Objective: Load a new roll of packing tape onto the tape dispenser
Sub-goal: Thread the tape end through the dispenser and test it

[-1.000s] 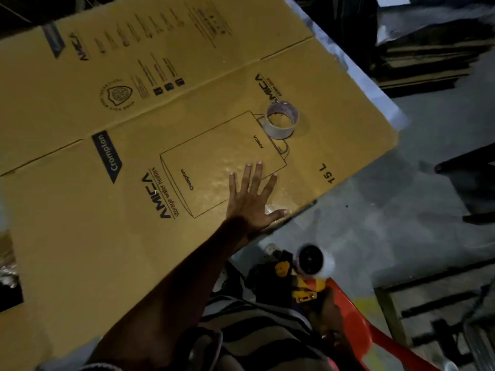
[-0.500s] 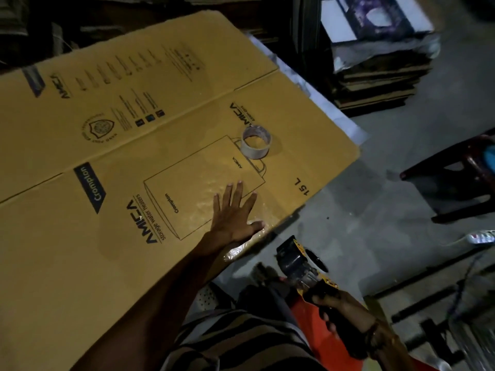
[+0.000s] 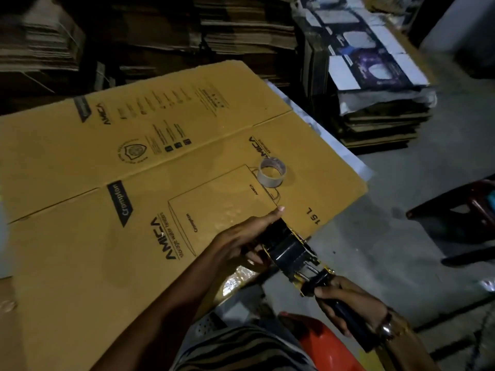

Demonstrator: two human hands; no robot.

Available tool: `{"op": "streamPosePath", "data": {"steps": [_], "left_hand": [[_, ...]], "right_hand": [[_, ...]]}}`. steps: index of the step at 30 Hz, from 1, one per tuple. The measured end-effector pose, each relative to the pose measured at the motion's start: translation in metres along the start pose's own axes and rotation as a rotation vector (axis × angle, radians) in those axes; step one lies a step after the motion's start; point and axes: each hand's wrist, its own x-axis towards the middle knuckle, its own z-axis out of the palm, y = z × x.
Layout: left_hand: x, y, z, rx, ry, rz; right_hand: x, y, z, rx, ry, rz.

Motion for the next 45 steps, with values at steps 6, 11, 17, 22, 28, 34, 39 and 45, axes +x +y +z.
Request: {"op": "streamPosePath", "data": {"steps": [6,11,17,22,28,34,39,45], "left_hand": [[-0.012,0.0,-0.031,-0.085,0.146,0.016],[-0.018,-0.007,-0.052,-0.3,0.317,0.112],[-0.026,-0.008,-0.064,-0.476,0.512,0.156],[-0.027,-0.014,-0.08,-0.596,0.572,0.171],[-0.023,-0.005,-0.102,-0.588,0.601,0.164],[0.004,0.024,-0.129,-0.44,0.78,0.195],[0.027,0.049,-0.15,-0.467,0.921,0.231],[0.055,0.056,-0.17,-0.525,1.024,0.246]], "right_hand": [[0.023,-0.062,0.006,-0.308,-0.093,-0.04],[0.038,-0.107,0.022,-0.503,0.037,-0.068],[0.086,-0.133,0.028,-1.179,0.492,-0.241],[0.119,-0.156,0.035,-1.337,0.506,-0.378],[0.16,-0.192,0.021,-1.407,0.458,-0.519],[0.205,-0.242,0.004,-1.533,0.439,-0.676],[0.244,-0.284,-0.007,-1.58,0.386,-0.783],[0.291,-0.304,-0.013,-1.534,0.32,-0.867]]}}
